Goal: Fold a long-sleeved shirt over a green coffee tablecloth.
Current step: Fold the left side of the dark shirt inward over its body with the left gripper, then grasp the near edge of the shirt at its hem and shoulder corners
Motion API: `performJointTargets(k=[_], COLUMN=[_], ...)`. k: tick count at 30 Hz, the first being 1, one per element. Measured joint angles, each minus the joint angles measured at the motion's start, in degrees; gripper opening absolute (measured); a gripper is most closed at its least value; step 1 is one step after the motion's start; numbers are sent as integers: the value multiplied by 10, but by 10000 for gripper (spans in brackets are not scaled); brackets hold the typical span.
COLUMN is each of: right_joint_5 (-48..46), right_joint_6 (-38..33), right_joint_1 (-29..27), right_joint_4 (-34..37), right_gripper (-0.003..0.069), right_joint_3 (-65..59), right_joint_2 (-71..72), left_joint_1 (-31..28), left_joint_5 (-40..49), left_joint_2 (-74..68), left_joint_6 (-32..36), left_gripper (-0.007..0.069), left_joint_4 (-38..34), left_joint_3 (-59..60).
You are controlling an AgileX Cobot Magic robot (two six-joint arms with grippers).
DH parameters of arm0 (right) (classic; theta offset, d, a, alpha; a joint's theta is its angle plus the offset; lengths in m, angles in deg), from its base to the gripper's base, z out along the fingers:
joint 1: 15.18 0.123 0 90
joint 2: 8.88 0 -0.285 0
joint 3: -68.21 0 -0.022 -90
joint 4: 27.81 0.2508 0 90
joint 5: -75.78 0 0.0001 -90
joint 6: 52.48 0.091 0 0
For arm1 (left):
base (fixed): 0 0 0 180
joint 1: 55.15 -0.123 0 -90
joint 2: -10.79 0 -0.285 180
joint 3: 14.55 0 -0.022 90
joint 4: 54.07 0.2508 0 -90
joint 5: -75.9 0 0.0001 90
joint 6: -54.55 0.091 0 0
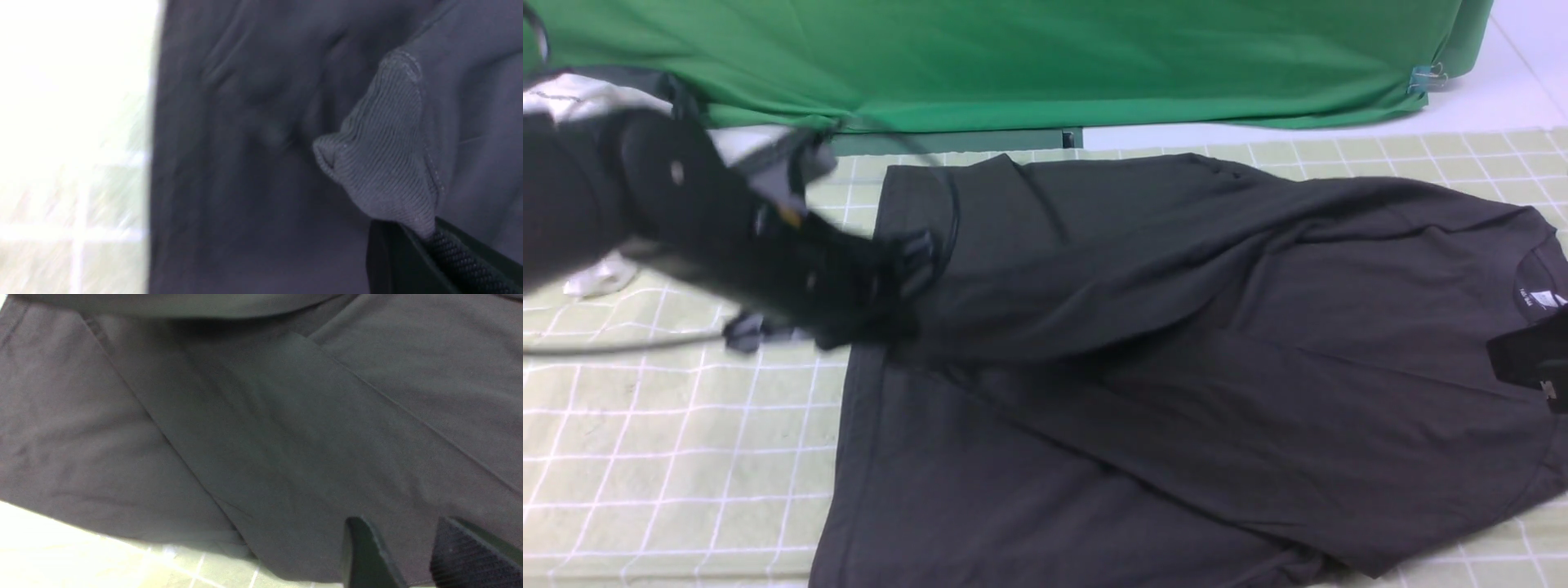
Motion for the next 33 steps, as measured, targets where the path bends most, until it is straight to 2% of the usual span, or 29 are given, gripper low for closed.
performJointTargets(k=[7, 12, 15, 20, 26, 29, 31, 33], right_joint_5=[0, 1, 2, 0, -5, -6, -7, -7], right_joint_6=[0, 0, 0, 0, -1, -2, -2, -6], right_joint_1=[0, 0, 0, 0, 0, 0, 0, 0], right_joint_4=[0, 0, 0, 0, -1, -2, -2, -2], right_gripper=[245, 245, 245, 245, 245, 245, 245, 245], right_joint_3=[0, 0, 0, 0, 0, 0, 0, 0], right_joint_2=[0, 0, 0, 0, 0, 0, 0, 0], left_joint_1=[0, 0, 0, -3, -4, -4, 2, 16], left_joint_5=[-84, -96, -94, -33, 79, 153, 221, 247], left_joint_2=[-1, -1, -1, 15, 57, 72, 77, 79], left_joint_6=[-3, 3, 4, 2, 1, 1, 1, 1], left_gripper=[32, 43, 79, 278, 442, 447, 426, 400], left_joint_4=[0, 6, 13, 54, 139, 148, 145, 136], left_joint_3=[98, 109, 109, 49, -64, -84, -73, -40])
